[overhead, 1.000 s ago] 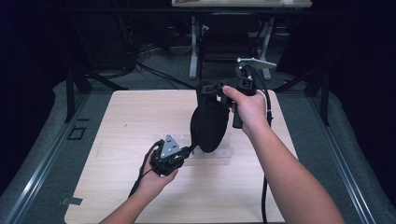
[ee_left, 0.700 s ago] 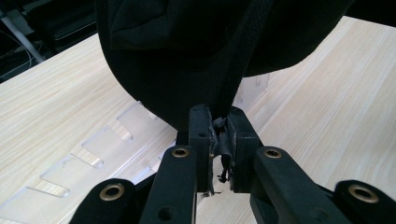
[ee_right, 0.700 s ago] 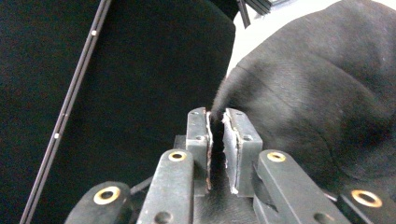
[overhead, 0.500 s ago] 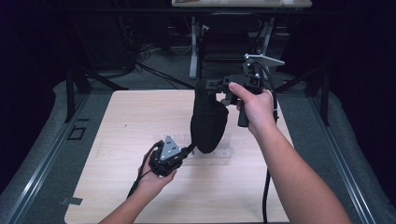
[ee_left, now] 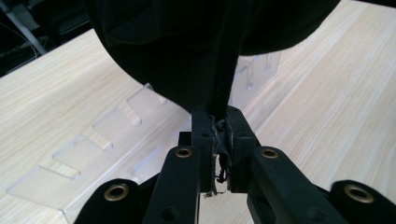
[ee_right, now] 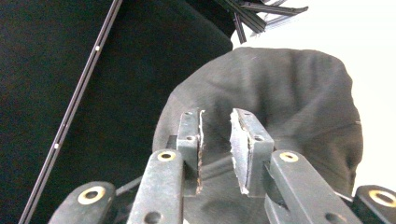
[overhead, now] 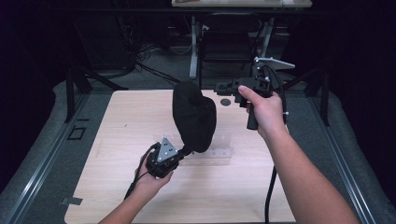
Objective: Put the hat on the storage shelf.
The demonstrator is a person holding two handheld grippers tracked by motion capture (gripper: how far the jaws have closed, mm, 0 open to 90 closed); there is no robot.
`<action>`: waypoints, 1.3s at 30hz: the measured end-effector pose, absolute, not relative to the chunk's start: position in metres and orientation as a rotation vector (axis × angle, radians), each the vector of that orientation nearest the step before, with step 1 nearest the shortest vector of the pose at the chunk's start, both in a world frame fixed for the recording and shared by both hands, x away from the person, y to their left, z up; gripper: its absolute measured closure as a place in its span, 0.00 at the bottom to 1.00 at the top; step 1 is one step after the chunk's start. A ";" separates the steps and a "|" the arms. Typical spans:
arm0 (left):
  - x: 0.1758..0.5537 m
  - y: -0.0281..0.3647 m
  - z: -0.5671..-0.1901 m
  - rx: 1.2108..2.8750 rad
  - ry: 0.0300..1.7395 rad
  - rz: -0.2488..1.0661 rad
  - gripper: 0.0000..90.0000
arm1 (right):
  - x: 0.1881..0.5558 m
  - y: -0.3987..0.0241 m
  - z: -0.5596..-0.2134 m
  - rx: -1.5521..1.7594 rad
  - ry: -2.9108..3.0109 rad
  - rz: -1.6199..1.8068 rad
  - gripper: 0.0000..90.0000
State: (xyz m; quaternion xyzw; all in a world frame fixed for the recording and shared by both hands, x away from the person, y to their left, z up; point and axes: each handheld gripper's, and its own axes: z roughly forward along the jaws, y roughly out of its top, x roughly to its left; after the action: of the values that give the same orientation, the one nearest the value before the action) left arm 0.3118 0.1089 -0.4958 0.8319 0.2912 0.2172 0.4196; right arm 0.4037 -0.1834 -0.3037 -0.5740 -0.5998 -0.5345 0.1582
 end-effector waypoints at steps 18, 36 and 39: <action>0.311 0.119 -0.527 2.105 0.799 0.530 0.93 | 0.403 -0.189 -0.308 -1.667 -1.729 -1.527 0.81; 0.307 0.132 -0.530 2.095 0.850 0.505 0.82 | 0.394 -0.200 -0.310 -1.736 -1.849 -1.527 0.78; 0.306 0.137 -0.528 2.101 0.848 0.517 0.77 | 0.390 -0.203 -0.312 -1.756 -1.894 -1.518 0.77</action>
State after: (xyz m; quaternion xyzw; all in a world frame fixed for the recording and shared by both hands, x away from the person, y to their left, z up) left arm 0.3056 0.1372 -0.5283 0.8295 0.3350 0.2042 0.3976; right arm 0.3901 -0.2032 -0.3125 -0.5846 -0.6305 -0.5054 0.0725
